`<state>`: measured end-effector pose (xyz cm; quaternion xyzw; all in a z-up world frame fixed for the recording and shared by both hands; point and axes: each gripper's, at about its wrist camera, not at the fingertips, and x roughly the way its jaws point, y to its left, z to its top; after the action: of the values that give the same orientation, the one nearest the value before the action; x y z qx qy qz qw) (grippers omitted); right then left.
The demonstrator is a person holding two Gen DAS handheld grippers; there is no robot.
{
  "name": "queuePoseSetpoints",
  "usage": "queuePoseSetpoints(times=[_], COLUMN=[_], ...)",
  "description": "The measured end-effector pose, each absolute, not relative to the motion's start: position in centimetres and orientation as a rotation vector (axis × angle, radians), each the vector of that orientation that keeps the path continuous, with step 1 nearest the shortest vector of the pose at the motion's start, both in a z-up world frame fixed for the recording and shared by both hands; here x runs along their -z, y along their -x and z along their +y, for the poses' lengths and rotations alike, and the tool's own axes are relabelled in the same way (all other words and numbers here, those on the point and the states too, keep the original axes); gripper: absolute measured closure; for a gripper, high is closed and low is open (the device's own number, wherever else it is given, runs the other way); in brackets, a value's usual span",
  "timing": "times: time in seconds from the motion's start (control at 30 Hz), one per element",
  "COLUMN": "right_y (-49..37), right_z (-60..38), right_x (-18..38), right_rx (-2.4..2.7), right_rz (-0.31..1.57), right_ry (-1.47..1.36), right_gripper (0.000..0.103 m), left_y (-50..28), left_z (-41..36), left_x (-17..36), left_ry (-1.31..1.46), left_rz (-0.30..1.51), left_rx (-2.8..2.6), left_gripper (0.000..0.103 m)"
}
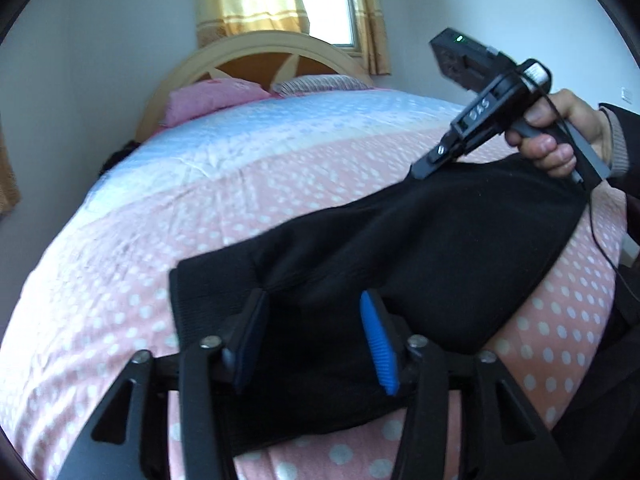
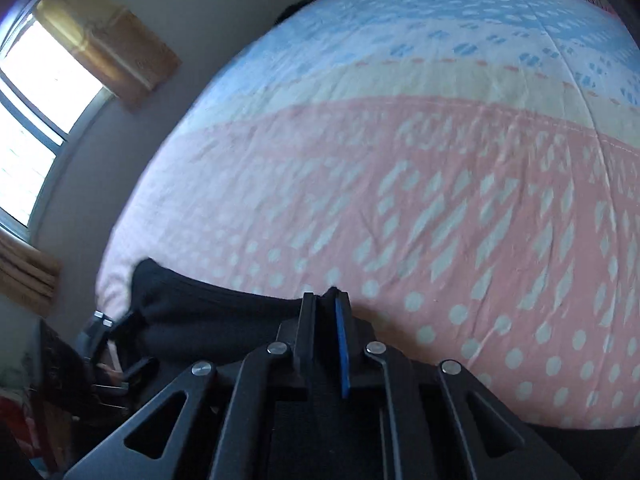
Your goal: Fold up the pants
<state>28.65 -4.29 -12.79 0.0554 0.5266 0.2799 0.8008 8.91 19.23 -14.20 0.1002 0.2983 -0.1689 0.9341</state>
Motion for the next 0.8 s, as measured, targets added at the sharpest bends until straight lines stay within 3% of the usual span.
queuePoseSetpoints(times=[0.13,0.23,0.27,0.37,0.4,0.47,0.63,0.8], right_y=[-28.2,-26.2,-25.1,-21.7,-20.1,-17.1,-11.9,-9.6], right_z=[-4.7,-6.6,-7.3,-8.3,-8.3,-7.5,-4.5,-5.8], right_x=[12.4,10.5,9.8,7.6,7.1,6.9,10.9,11.0], right_rx=[-0.637,-0.610,-0.620,-0.712,-0.760,-0.837,-0.935,-0.926], right_rz=[1.126,1.084,1.054,1.004,0.997,0.988,1.088,1.066], right_ry=[-0.152,-0.097,-0.069,-0.039,-0.023,0.032,0.137,0.129], right_gripper=[0.091,0.063,0.060,0.060,0.060,0.060,0.060,0.060], left_y=[-9.5,-9.6,-9.6,-9.1,-9.1,-9.6,-11.7,-12.1], left_z=[18.9,19.1,19.2,19.8,20.2,21.0,22.3,23.3], left_x=[14.6,14.5,14.3,13.2,12.8,12.5,14.4,14.7], left_ry=[-0.214,-0.198,-0.187,-0.182,-0.183,-0.171,-0.184,-0.134], left_rz=[0.640,0.636,0.634,0.589,0.567,0.562,0.664,0.682], left_rx=[0.326,0.314,0.307,0.254,0.230,0.169,0.048,0.021], left_gripper=[0.043,0.041,0.040,0.038,0.030,0.024,0.023,0.012])
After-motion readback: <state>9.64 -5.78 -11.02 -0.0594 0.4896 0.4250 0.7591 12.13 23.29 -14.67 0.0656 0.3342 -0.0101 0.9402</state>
